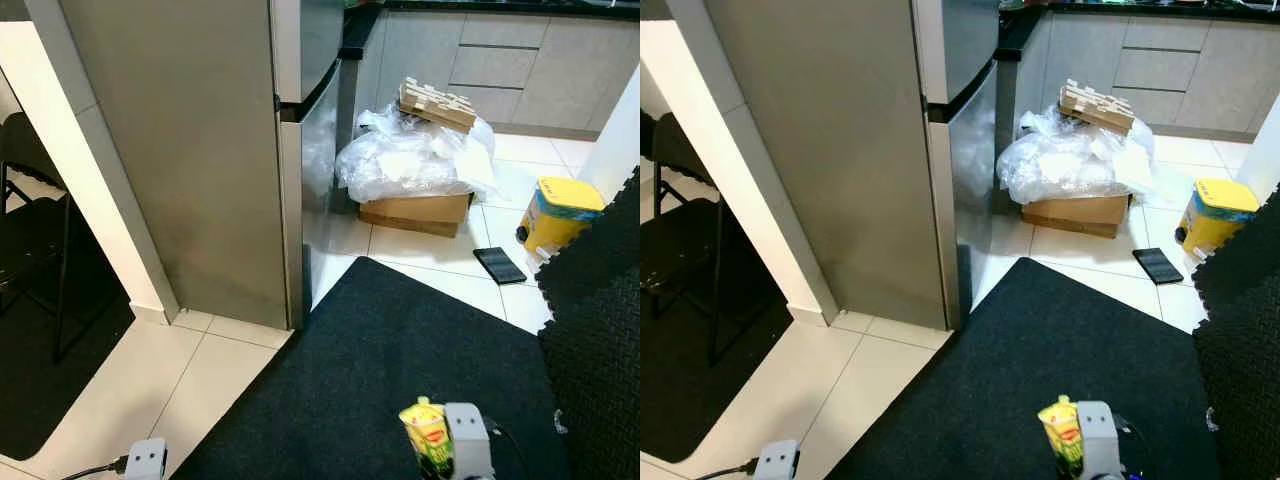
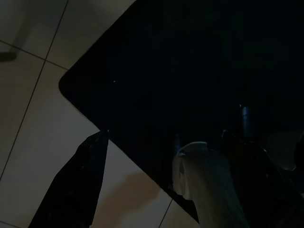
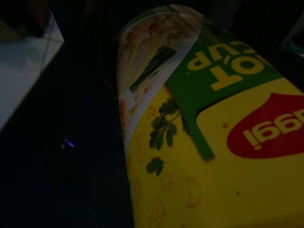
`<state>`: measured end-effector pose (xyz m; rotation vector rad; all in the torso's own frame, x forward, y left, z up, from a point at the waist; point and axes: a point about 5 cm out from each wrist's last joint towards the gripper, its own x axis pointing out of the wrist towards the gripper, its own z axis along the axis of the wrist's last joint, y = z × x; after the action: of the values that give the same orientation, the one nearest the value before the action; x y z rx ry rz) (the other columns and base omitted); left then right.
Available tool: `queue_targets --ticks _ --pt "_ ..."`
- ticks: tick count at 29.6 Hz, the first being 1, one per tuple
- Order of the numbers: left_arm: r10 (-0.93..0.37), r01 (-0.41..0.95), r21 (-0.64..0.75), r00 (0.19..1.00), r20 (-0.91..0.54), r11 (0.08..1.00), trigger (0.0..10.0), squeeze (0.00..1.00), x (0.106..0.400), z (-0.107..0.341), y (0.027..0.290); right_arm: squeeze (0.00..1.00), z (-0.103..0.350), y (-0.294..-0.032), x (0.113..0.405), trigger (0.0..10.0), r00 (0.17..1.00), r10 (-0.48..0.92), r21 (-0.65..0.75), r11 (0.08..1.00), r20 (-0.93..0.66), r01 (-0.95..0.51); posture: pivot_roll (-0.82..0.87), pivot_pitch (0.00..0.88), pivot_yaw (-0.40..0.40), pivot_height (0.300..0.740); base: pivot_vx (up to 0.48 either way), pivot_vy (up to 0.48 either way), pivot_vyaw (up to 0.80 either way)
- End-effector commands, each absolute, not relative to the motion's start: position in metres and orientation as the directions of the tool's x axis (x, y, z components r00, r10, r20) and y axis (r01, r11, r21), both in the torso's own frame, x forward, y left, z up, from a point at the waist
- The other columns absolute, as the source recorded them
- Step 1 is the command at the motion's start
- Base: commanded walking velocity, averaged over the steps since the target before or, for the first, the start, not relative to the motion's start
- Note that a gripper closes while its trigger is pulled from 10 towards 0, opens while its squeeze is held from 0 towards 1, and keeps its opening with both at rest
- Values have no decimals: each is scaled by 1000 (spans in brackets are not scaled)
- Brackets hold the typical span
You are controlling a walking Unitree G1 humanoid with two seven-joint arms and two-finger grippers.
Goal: Restocking fridge
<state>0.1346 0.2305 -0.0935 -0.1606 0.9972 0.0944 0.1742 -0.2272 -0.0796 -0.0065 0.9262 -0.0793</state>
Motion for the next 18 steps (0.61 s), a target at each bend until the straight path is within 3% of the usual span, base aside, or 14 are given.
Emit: queue_targets --ticks 1,18 --pt "-2 -157 -103 542 -841 982 10000 0 134 -95 225 0 -81 -231 170 10000 585 -91 -42 994 -806 97 -18 0 14 740 0 0 0" --pt "-16 -186 -123 491 -871 975 10000 0 109 -104 217 0 -79 -252 161 10000 565 -167 -92 983 -808 159 -23 0 4 740 0 0 0"
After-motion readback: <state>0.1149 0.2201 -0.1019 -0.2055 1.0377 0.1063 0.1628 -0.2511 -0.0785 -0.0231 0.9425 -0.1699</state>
